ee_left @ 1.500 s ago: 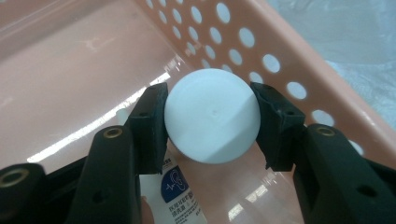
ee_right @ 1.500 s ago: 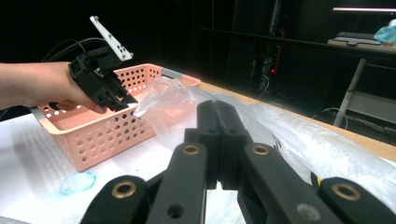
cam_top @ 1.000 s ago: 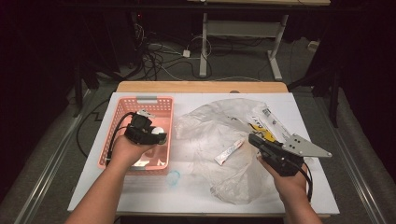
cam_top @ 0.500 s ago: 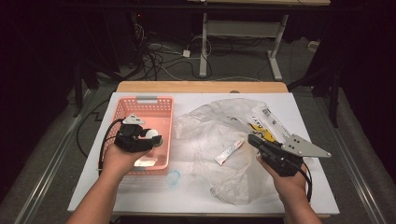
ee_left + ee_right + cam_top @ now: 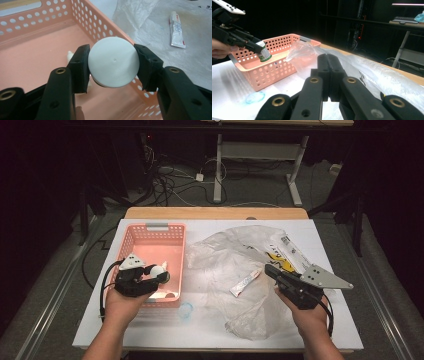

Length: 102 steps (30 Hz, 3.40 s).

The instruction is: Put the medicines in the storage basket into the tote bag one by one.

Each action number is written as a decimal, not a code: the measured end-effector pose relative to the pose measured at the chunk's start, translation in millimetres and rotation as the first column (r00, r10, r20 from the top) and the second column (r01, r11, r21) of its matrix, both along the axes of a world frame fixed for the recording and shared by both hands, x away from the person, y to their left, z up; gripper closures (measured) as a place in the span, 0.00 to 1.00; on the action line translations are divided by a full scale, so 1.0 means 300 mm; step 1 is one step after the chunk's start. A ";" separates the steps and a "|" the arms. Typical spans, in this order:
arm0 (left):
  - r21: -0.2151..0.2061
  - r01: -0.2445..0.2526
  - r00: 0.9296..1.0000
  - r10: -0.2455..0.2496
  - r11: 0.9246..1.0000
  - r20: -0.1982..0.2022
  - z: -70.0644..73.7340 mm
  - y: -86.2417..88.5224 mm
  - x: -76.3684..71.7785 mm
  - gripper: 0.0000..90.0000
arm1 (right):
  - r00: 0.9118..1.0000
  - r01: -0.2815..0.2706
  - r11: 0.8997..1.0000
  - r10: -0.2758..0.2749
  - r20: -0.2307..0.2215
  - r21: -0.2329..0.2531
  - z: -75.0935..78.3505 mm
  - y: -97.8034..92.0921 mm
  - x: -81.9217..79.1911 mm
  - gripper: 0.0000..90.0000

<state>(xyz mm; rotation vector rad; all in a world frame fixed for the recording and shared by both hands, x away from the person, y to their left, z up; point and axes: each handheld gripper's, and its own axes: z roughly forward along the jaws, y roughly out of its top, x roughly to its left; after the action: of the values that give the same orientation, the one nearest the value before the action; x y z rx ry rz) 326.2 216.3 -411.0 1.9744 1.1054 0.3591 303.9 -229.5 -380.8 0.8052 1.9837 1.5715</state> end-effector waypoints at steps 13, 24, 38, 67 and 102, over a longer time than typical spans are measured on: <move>-0.042 0.004 0.999 -0.003 0.999 0.040 -0.033 0.000 -0.054 0.54 | 1.000 -0.003 1.000 0.003 0.006 -0.008 -0.001 0.004 -0.002 1.00; -0.056 0.015 0.999 -0.012 0.998 0.051 -0.028 -0.010 -0.068 0.54 | 1.000 -0.006 1.000 0.006 0.006 -0.004 -0.001 -0.001 -0.002 1.00; -0.113 0.028 0.997 -0.020 0.993 0.079 0.006 -0.018 -0.082 0.54 | 1.000 -0.005 1.000 0.005 0.010 -0.007 0.001 0.002 -0.003 1.00; -0.140 0.139 0.987 -0.126 0.980 0.101 0.025 -0.148 -0.104 0.54 | 1.000 -0.012 1.000 0.012 0.009 -0.014 -0.002 0.011 -0.004 1.00; -0.040 0.219 0.971 -0.214 0.975 0.103 -0.013 -0.519 0.071 0.54 | 1.000 -0.014 1.000 0.014 0.009 -0.011 -0.002 0.012 -0.004 1.00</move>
<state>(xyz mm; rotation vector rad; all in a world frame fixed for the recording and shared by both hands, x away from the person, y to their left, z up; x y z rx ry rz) 347.5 60.5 -415.0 1.9868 0.8198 0.3039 302.8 -225.9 -381.2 0.7804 1.9939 1.5682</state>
